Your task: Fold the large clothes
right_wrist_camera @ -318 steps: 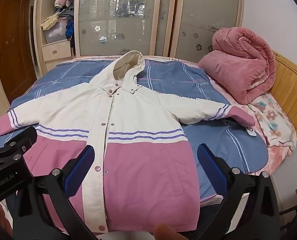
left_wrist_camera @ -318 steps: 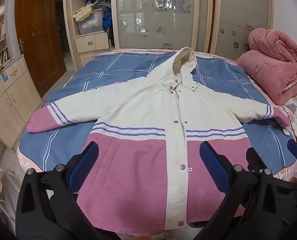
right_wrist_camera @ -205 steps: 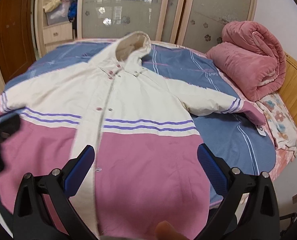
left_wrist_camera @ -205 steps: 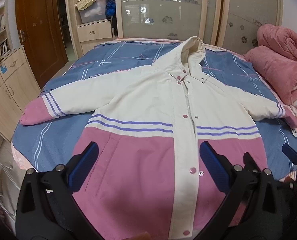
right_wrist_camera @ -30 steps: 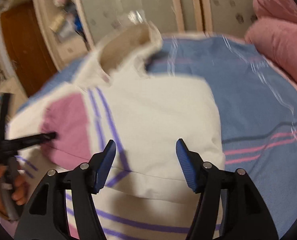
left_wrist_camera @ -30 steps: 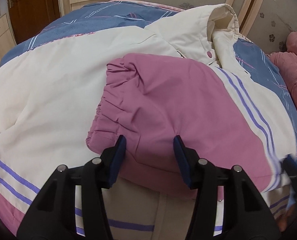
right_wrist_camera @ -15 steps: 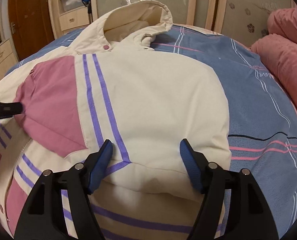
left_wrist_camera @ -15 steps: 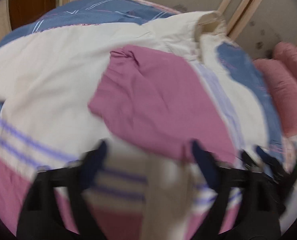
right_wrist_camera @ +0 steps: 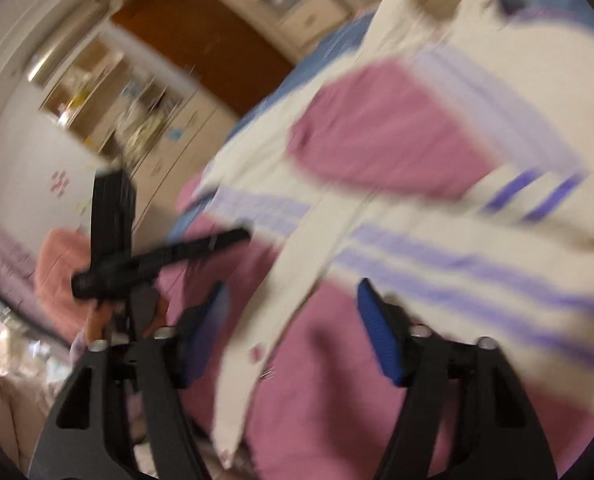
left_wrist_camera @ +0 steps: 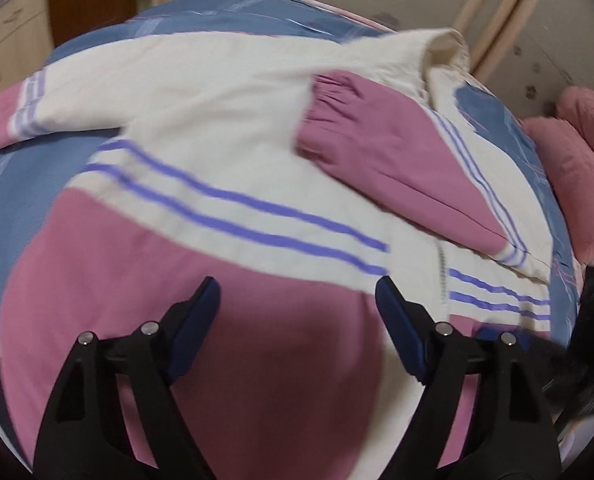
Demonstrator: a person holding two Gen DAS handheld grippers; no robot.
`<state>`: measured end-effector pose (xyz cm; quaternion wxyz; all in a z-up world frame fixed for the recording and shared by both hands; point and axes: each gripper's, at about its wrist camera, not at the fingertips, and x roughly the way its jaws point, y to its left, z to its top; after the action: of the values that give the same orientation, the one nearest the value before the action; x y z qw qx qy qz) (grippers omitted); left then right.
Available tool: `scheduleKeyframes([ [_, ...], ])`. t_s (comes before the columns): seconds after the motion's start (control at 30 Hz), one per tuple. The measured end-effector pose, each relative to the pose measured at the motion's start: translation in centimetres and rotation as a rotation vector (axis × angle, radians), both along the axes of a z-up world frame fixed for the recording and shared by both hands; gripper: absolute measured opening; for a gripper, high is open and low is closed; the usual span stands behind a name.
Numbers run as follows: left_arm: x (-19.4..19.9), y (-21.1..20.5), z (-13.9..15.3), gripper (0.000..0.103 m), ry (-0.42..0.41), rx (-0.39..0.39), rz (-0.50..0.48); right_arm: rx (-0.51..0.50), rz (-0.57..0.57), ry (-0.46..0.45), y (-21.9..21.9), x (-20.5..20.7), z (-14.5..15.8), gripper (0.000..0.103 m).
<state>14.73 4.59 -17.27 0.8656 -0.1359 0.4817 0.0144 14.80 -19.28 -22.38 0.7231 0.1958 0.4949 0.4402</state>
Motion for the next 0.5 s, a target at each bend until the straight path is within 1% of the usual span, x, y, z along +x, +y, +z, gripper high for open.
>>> scheduleKeyframes([
  [0.07,-0.4,0.5,0.2,0.081,-0.001,0.033,0.014,-0.068,0.008,-0.005,1.6,-0.4,-0.8,0.051],
  [0.1,-0.6,0.7,0.2,0.081,-0.002,0.039,0.017,-0.078,0.011,-0.014,2.2,-0.4,-0.9,0.051],
  [0.2,-1.0,1.3,0.4,0.082,-0.004,0.040,0.026,0.023,0.051,0.002,3.1,-0.7,-0.7,0.050],
  [0.23,-1.1,1.4,0.4,0.082,-0.002,0.040,0.027,0.017,0.044,-0.006,3.3,-0.7,-0.7,0.049],
  [0.27,-1.3,1.5,0.2,0.082,0.004,0.040,0.028,-0.004,0.031,-0.023,3.6,-0.8,-0.7,0.032],
  [0.3,-1.4,1.6,0.1,0.082,0.010,0.042,0.029,-0.038,0.005,-0.047,3.7,-0.9,-0.6,0.012],
  [0.33,-1.3,1.6,0.0,0.082,0.017,0.045,0.030,-0.044,-0.006,-0.063,3.5,-1.0,-0.3,0.010],
  [0.37,-1.5,1.7,-0.2,0.082,0.022,0.044,0.027,-0.025,-0.007,-0.075,3.1,-1.2,0.1,0.008],
  [0.47,-1.7,1.6,-0.6,0.082,0.033,0.031,0.000,0.026,-0.021,-0.161,0.5,-2.2,2.9,0.006],
  [0.5,-1.7,1.4,-0.7,0.083,0.031,0.025,-0.013,0.029,-0.020,-0.181,-0.1,-2.4,3.5,0.005],
])
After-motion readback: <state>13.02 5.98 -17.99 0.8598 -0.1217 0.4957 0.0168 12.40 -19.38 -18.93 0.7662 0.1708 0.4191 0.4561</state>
